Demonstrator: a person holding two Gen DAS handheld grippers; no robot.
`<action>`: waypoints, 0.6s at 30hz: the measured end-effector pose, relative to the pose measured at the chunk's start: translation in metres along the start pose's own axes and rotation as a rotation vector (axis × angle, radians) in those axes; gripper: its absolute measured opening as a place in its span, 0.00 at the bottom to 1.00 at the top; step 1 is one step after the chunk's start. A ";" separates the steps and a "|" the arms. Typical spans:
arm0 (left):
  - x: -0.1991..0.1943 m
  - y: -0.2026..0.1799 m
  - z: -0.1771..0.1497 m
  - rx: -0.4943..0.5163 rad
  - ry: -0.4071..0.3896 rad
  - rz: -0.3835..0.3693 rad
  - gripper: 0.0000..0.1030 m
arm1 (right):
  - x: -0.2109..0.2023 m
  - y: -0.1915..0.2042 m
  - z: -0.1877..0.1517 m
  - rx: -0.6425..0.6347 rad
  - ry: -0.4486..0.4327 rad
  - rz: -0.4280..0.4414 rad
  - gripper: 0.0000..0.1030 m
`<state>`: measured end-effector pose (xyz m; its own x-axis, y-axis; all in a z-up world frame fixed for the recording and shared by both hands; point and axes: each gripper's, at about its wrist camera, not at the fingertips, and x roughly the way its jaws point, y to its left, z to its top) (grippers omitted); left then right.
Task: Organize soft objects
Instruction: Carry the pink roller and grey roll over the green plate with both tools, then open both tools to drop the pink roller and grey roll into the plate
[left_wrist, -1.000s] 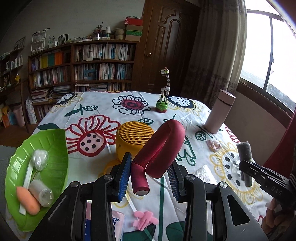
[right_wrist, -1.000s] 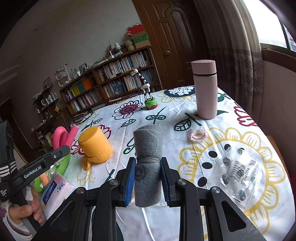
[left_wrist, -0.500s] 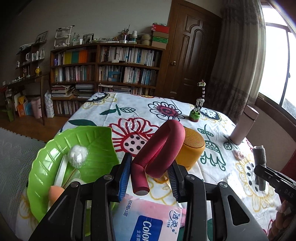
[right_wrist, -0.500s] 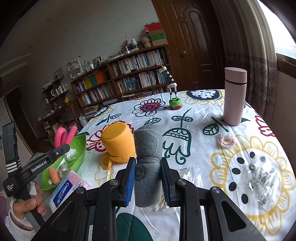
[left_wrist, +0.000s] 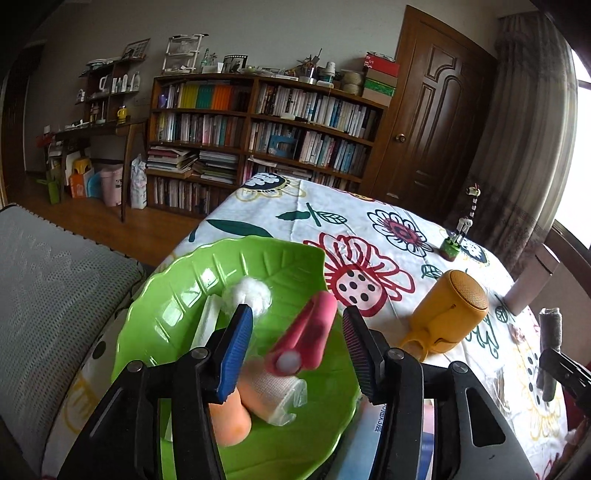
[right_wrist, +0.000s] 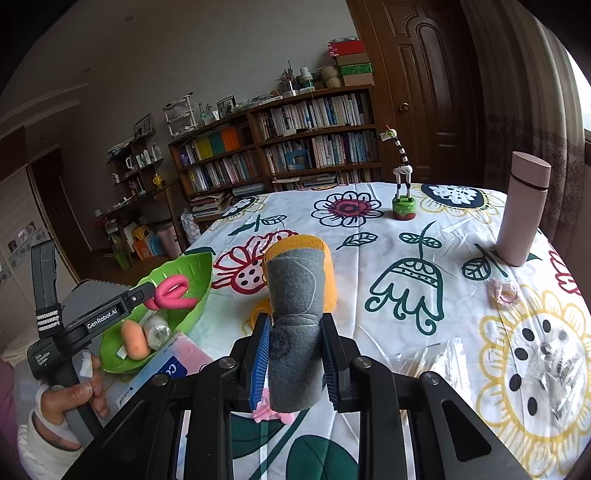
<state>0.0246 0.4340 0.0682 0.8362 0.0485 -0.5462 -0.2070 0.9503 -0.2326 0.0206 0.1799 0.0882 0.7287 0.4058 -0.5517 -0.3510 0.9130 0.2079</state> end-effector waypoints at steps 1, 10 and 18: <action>0.001 0.003 -0.001 -0.005 -0.004 0.010 0.56 | 0.002 0.003 0.000 -0.006 0.004 0.004 0.27; -0.001 0.028 -0.005 -0.052 -0.018 0.048 0.60 | 0.025 0.041 0.008 -0.070 0.029 0.069 0.27; -0.008 0.043 0.000 -0.088 -0.044 0.081 0.63 | 0.055 0.077 0.019 -0.122 0.059 0.154 0.27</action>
<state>0.0093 0.4744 0.0630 0.8360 0.1388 -0.5309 -0.3166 0.9122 -0.2601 0.0445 0.2733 0.0890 0.6268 0.5337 -0.5677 -0.5265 0.8272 0.1963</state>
